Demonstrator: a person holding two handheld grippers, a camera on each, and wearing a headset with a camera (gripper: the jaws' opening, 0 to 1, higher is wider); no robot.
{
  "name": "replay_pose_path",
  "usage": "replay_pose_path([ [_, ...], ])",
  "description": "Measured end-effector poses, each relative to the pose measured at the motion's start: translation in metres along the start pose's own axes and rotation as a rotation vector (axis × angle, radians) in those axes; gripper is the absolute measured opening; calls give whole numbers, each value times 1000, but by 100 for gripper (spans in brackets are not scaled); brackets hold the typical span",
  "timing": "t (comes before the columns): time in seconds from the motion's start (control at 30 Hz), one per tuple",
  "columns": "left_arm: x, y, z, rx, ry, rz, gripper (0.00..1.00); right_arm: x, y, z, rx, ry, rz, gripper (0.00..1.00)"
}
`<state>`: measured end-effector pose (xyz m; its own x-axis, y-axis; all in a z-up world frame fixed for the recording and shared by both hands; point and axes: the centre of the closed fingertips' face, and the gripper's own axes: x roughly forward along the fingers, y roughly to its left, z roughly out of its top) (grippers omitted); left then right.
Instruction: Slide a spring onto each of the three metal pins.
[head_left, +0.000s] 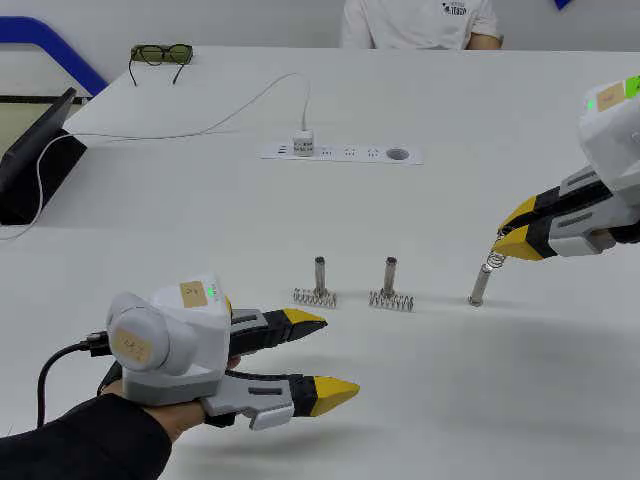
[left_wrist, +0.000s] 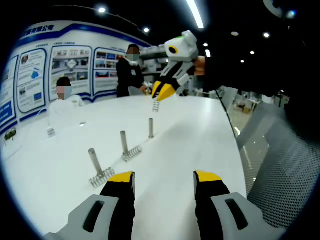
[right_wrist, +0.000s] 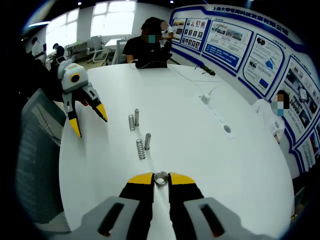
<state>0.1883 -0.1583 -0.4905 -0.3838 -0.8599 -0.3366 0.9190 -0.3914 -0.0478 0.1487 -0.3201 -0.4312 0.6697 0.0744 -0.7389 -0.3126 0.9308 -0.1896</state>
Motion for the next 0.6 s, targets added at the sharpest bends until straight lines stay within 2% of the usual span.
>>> replay_pose_path([
  [0.3,-2,1,-2,-11,-3,12,47,14,-6,-8,35,20,12,12],
  [0.6,-4,2,-5,-20,-4,22,47,20,-9,-14,49,38,20,12],
])
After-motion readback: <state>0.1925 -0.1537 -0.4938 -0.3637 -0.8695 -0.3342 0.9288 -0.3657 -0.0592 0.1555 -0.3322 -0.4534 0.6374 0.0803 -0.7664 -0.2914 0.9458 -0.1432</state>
